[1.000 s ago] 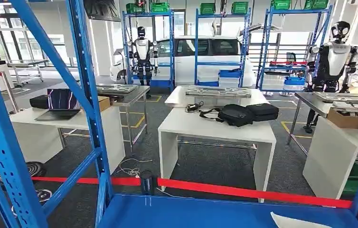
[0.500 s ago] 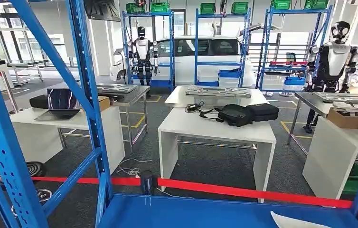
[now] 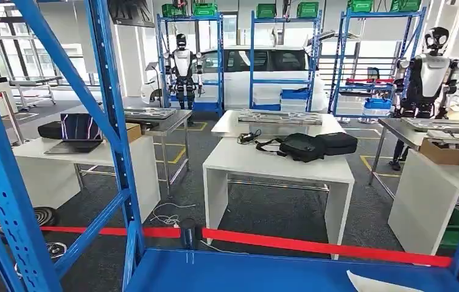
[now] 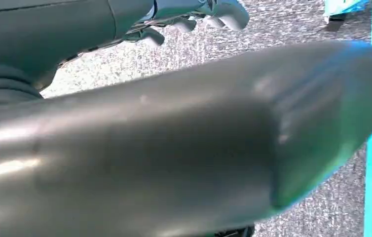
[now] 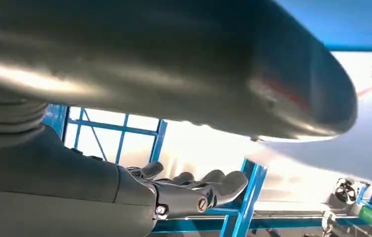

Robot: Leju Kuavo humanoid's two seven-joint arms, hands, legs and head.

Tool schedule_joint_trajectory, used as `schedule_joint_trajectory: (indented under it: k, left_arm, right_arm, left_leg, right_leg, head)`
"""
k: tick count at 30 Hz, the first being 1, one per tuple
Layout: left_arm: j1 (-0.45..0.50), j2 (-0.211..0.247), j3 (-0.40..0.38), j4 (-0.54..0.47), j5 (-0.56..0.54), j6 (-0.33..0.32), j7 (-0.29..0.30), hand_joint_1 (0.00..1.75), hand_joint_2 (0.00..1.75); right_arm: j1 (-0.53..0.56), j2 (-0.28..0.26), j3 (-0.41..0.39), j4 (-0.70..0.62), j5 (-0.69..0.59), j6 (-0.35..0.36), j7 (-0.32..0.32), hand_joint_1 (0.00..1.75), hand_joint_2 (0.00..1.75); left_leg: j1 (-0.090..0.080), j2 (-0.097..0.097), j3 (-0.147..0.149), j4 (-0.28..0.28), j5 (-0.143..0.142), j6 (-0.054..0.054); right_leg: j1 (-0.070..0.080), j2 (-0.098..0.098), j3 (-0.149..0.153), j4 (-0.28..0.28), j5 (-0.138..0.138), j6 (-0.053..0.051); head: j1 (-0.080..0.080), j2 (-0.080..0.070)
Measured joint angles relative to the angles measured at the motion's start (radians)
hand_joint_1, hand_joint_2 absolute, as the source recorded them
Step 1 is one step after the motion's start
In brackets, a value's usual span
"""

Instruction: Take the parts from the cabinet and place them on the table.

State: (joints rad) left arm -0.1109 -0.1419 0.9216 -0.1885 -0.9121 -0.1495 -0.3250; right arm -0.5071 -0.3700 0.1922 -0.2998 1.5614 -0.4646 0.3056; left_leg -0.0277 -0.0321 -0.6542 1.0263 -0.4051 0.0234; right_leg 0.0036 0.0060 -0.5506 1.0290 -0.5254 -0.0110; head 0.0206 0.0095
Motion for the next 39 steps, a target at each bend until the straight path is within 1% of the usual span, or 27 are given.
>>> schedule_joint_trajectory:
  k: [8,9,10,11,12,13,15,16,17,18,19,20,21,22,23,24,26,28,31,32,33,34,35,36,37,38,39]
  left_arm:
    - [0.0,0.001,0.0,0.0,0.0,0.0,0.002,0.0,0.0]
    - [-0.001,0.003,0.0,0.0,0.0,-0.002,0.004,0.0,0.0]
    - [-0.001,0.005,0.0,0.0,0.0,-0.002,0.006,0.0,0.0]
    - [0.0,0.004,0.0,0.0,-0.001,-0.005,0.008,0.0,0.0]
    - [-0.001,0.003,0.0,0.0,-0.001,-0.01,0.011,0.0,0.0]
    - [-0.004,0.003,0.0,0.0,-0.002,-0.012,0.013,0.0,0.0]
    - [-0.008,0.003,0.0,-0.001,-0.003,-0.014,0.018,0.0,0.0]
    - [-0.007,0.003,0.0,-0.001,-0.003,-0.015,0.019,0.0,0.0]
    - [-0.004,0.003,0.0,0.0,-0.003,-0.018,0.021,0.0,0.0]
    - [-0.001,0.003,0.0,0.0,-0.003,-0.019,0.021,0.0,0.0]
    - [0.001,0.003,0.0,0.0,-0.003,-0.021,0.021,0.0,0.0]
    - [0.001,0.003,0.0,0.0,-0.003,-0.021,0.02,0.0,0.0]
    - [0.002,0.003,0.0,0.0,-0.003,-0.021,0.018,0.0,0.0]
    - [0.001,0.015,0.0,-0.003,-0.003,-0.021,0.018,0.0,0.0]
    - [0.0,0.01,0.0,-0.002,-0.003,-0.021,0.017,0.0,0.0]
    - [0.002,0.01,0.0,-0.002,-0.003,-0.021,0.019,0.0,0.0]
    - [0.005,0.009,0.001,0.0,0.0,-0.023,0.018,0.0,0.0]
    - [0.001,0.007,0.001,0.0,0.0,-0.023,0.016,0.0,0.0]
    - [0.001,0.006,0.001,0.0,0.0,-0.023,0.015,0.0,0.0]
    - [0.003,0.006,0.001,0.0,0.0,-0.023,0.015,0.0,0.0]
    - [0.004,0.006,0.001,0.0,0.0,-0.023,0.015,0.0,0.0]
    - [0.004,0.006,0.001,0.0,0.0,-0.023,0.015,0.0,0.0]
    - [0.003,0.006,0.001,0.0,0.0,-0.023,0.014,0.0,0.0]
    - [0.003,0.006,0.001,0.0,0.0,-0.023,0.013,0.0,0.0]
    - [0.002,0.006,0.001,0.0,0.0,-0.022,0.012,0.0,0.0]
    - [0.0,0.006,0.001,0.0,0.0,-0.022,0.011,0.0,0.0]
    - [-0.002,0.006,0.001,0.0,0.0,-0.021,0.011,0.0,0.0]
  right_arm:
    - [0.002,0.0,-0.01,-0.005,0.006,0.001,0.003,0.0,0.0]
    - [0.004,0.0,-0.01,-0.007,0.006,0.0,0.004,0.0,0.0]
    - [0.009,0.0,-0.01,-0.008,0.006,0.0,0.005,0.0,0.0]
    - [0.01,-0.002,-0.01,-0.008,0.006,0.0,0.007,0.0,0.0]
    - [0.01,-0.002,-0.01,-0.01,0.007,0.0,0.011,0.0,0.0]
    - [0.002,-0.003,-0.01,-0.011,0.009,-0.001,0.016,0.0,0.0]
    - [-0.005,-0.005,-0.01,-0.013,0.008,0.002,0.023,0.0,0.0]
    - [0.001,-0.006,-0.01,-0.013,0.009,0.003,0.022,0.0,0.0]
    - [0.007,-0.006,-0.01,-0.013,0.009,0.002,0.021,0.0,0.0]
    - [0.01,-0.006,-0.01,-0.013,0.009,0.001,0.021,0.0,0.0]
    - [0.011,-0.006,-0.01,-0.013,0.009,0.0,0.021,0.0,0.0]
    - [0.01,-0.006,-0.01,-0.013,0.009,0.0,0.021,0.0,0.0]
    - [0.01,-0.007,-0.01,-0.013,0.009,0.0,0.021,0.0,0.0]
    - [0.015,0.0,-0.01,-0.013,0.009,0.001,0.018,0.0,0.0]
    - [0.008,-0.006,-0.01,-0.013,0.009,0.001,0.016,0.0,0.0]
    - [0.016,-0.005,-0.01,-0.013,0.009,0.0,0.014,0.0,0.0]
    - [0.007,-0.005,-0.01,-0.015,0.006,-0.006,0.013,0.0,0.0]
    - [-0.003,-0.011,-0.012,-0.017,0.006,-0.006,0.007,0.0,0.0]
    - [-0.004,-0.012,-0.014,-0.017,0.005,-0.006,0.003,0.0,0.0]
    - [-0.002,-0.012,-0.014,-0.017,0.006,-0.006,0.003,0.0,1.75]
    - [-0.002,-0.012,-0.014,-0.017,0.006,-0.007,0.004,0.0,1.75]
    - [-0.002,-0.012,-0.016,-0.017,0.006,-0.009,0.004,0.0,1.75]
    - [-0.002,-0.012,-0.019,-0.017,0.006,-0.013,0.003,0.0,1.75]
    - [-0.002,-0.012,-0.023,-0.017,0.006,-0.018,0.003,0.0,1.75]
    - [-0.001,-0.012,-0.028,-0.017,0.005,-0.02,0.001,0.0,1.75]
    - [0.0,-0.012,-0.031,-0.017,0.005,-0.021,0.0,0.0,1.75]
    - [0.001,-0.012,-0.034,-0.017,0.005,-0.022,0.0,0.0,1.75]
  left_leg:
    - [0.0,0.0,0.0,0.0,0.0,0.0]
    - [-0.008,0.0,0.001,-0.003,-0.01,0.011]
    - [-0.004,-0.003,0.004,-0.026,-0.017,0.021]
    - [0.0,-0.003,0.034,-0.042,-0.02,0.03]
    - [0.002,-0.002,0.05,-0.055,-0.013,0.033]
    - [0.004,0.001,0.059,-0.055,-0.013,0.034]
    - [0.006,0.006,0.06,-0.054,-0.013,0.034]
    - [0.009,0.006,0.06,-0.053,-0.015,0.031]
    - [0.013,0.006,0.06,-0.051,-0.018,0.025]
    - [0.019,0.006,0.061,-0.047,-0.022,0.016]
    - [0.027,0.006,0.061,-0.038,-0.028,0.006]
    - [0.036,0.006,0.059,-0.024,-0.038,-0.007]
    - [0.045,0.009,0.057,-0.002,-0.041,-0.023]
    - [0.042,0.006,0.052,0.005,-0.048,-0.039]
    - [0.043,0.008,0.037,0.027,-0.05,-0.047]
    - [0.041,0.006,0.033,0.032,-0.058,-0.052]
    - [0.042,0.007,0.03,0.038,-0.063,-0.062]
    - [0.046,0.02,0.005,0.084,-0.076,-0.069]
    - [0.045,0.026,-0.113,0.288,-0.16,-0.066]
    - [0.043,0.026,-0.14,0.329,-0.167,-0.062]
    - [0.04,0.026,-0.146,0.326,-0.154,-0.055]
    - [0.035,0.026,-0.129,0.281,-0.12,-0.046]
    - [0.029,0.026,-0.095,0.208,-0.077,-0.035]
    - [0.019,0.026,-0.048,0.111,-0.025,-0.021]
    - [0.008,0.026,-0.025,0.055,-0.021,-0.009]
    - [0.007,0.026,-0.021,0.043,-0.064,-0.003]
    - [0.006,0.026,-0.009,0.041,-0.058,-0.005]
  right_leg:
    - [0.0,0.0,0.0,0.0,0.0,0.0]
    - [-0.004,-0.001,0.009,-0.01,0.007,0.009]
    - [-0.004,-0.001,0.0,0.028,0.048,0.018]
    - [-0.003,-0.001,0.002,0.037,0.054,0.025]
    - [-0.007,-0.004,0.001,0.048,0.04,0.026]
    - [-0.008,-0.002,-0.009,0.076,0.012,0.032]
    - [-0.015,-0.001,-0.075,0.191,-0.063,0.041]
    - [-0.021,-0.001,-0.114,0.255,-0.092,0.038]
    - [-0.028,-0.002,-0.137,0.28,-0.094,0.046]
    - [-0.037,-0.002,-0.135,0.255,-0.068,0.059]
    - [-0.046,-0.002,-0.114,0.193,-0.025,0.067]
    - [-0.057,-0.003,-0.076,0.101,0.03,0.081]
    - [-0.068,-0.001,-0.047,0.025,0.054,0.103]
    - [-0.056,0.015,-0.059,0.044,0.027,0.107]
    - [-0.051,0.009,-0.064,0.042,-0.002,0.07]
    - [-0.054,0.012,-0.066,0.055,0.021,0.048]
    - [-0.051,0.011,-0.067,0.069,0.014,0.031]
    - [-0.049,0.01,-0.055,0.063,0.009,0.019]
    - [-0.035,0.006,-0.048,0.059,0.001,0.005]
    - [-0.031,0.006,-0.046,0.059,-0.002,0.001]
    - [-0.027,0.006,-0.043,0.059,-0.004,-0.003]
    - [-0.023,0.006,-0.039,0.059,-0.007,-0.005]
    - [-0.021,0.007,-0.034,0.058,-0.01,-0.006]
    - [-0.02,0.007,-0.028,0.057,-0.013,-0.005]
    - [-0.021,0.007,-0.023,0.053,-0.015,-0.004]
    - [-0.019,0.008,-0.023,0.05,-0.015,0.0]
    - [-0.019,0.008,-0.025,0.046,-0.017,0.006]
  head:
    - [0.0,0.0]
    - [0.0,0.0]
    - [0.001,0.0]
    - [0.0,0.0]
    - [0.003,0.0]
    - [0.002,0.0]
    - [0.003,0.0]
    - [0.003,0.0]
    - [0.003,0.0]
    - [0.003,0.0]
    - [0.003,0.0]
    - [0.003,0.0]
    - [0.003,0.0]
    - [0.005,0.0]
    - [0.007,0.0]
    - [0.001,0.001]
    - [0.001,0.0]
    - [-0.003,0.0]
    - [-0.005,0.0]
    - [-0.005,0.0]
    - [-0.005,0.0]
    - [-0.005,0.0]
    - [-0.004,0.0]
    - [-0.005,0.0]
    - [-0.005,0.0]
    - [-0.005,0.0]
    - [-0.005,0.0]
